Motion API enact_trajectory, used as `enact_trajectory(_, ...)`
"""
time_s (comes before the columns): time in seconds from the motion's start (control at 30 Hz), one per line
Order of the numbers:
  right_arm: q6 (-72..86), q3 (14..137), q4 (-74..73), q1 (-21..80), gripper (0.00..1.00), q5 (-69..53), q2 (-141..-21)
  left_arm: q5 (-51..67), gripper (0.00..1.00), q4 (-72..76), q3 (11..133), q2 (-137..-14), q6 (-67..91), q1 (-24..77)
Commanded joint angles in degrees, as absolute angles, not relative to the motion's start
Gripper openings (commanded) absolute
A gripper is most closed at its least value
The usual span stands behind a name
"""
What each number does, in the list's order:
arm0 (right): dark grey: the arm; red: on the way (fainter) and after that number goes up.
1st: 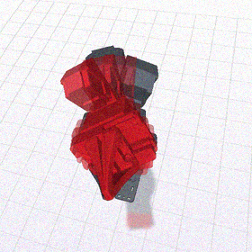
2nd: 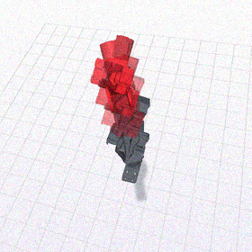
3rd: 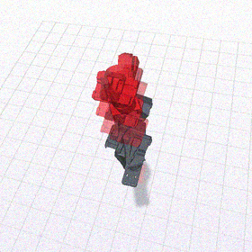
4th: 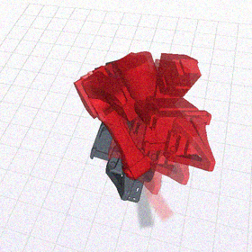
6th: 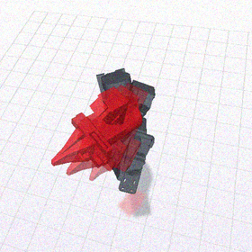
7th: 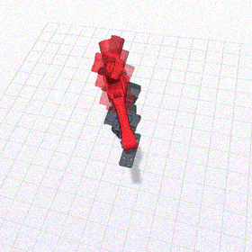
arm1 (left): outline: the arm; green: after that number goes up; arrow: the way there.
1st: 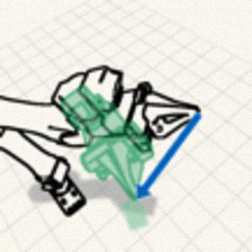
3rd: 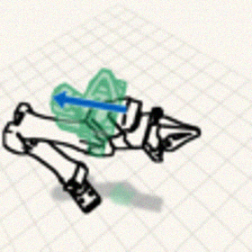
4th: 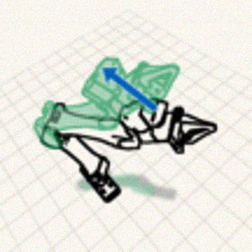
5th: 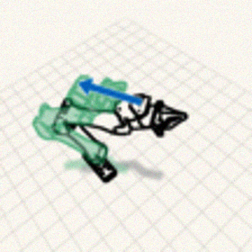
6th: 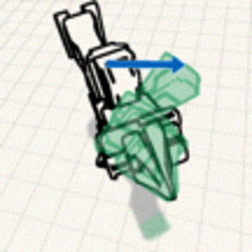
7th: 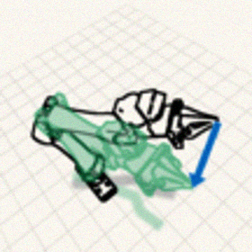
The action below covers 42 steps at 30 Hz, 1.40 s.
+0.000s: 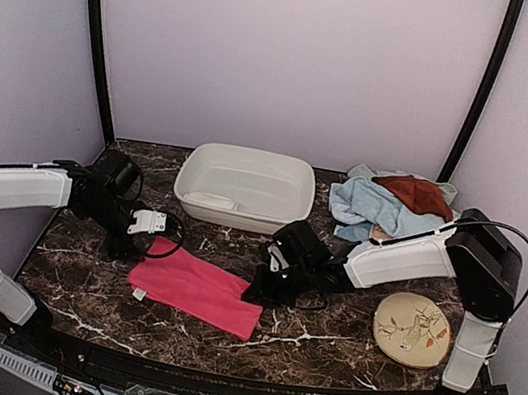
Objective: Roll the towels
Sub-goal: Rotate the towel at the center of the board.
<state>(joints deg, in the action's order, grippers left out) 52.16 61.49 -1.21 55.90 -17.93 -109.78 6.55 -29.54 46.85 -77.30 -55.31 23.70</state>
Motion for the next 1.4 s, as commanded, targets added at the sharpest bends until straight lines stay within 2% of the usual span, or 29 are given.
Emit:
enact_trajectory(0.0,51.88,63.3,-8.04,55.66,0.1,-17.01,-103.36,10.56,0.81,-38.42,51.72,-74.71,-54.39,23.61)
enact_trajectory(0.1,51.29,63.13,-7.41,54.66,0.12,-18.2,-103.2,14.67,0.79,-38.38,50.8,-75.31,-51.83,24.57)
enact_trajectory(0.23,51.38,63.12,-6.06,53.85,0.07,-19.98,-106.5,14.92,0.76,-33.98,46.44,-77.79,-49.48,27.03)
enact_trajectory(0.37,52.01,59.73,-5.6,53.9,0.0,-19.7,-108.66,10.74,0.72,-31.62,43.79,-81.76,-49.84,28.5)
enact_trajectory(0.7,58.1,51.07,-0.42,60.8,0.0,-18.84,-106.11,-3.09,0.66,-16.27,41.97,-87.23,-52.29,28.51)
enact_trajectory(0.83,58.99,54.31,-1.15,65.52,0.07,-18.07,-107.04,-8.95,0.64,-6.97,42.57,-89.78,-55.07,28.52)
enact_trajectory(0.87,59.31,55.14,-1.49,66.76,0.13,-17.61,-107.19,-10.03,0.64,-5.1,43.09,-90.52,-55.71,28.48)
enact_trajectory(0.9,59.47,55.97,-2.05,67.95,0.25,-16.66,-107.19,-10.78,0.64,-4.0,44.04,-91.59,-56.02,28.49)
enact_trajectory(0.93,59.45,56.74,-2.94,69.06,0.32,-15.64,-107.02,-11.02,0.64,-3.84,45.06,-92.31,-55.98,28.48)
enact_trajectory(1.0,58.24,58.26,-5.52,70.7,0.38,-12.65,-106.28,-11.34,0.64,-3.72,46.85,-92.58,-55.73,28.48)
enact_trajectory(1.17,48.35,62.35,-13.9,71.32,0.43,-5.92,-101.34,-9.22,0.72,-6.18,46.77,-88.07,-57.41,28.37)
enact_trajectory(1.37,25.35,67.45,-19.08,71.59,0.46,4.59,-94.89,3.14,0.8,-15.67,45.46,-77.22,-56.58,27.43)
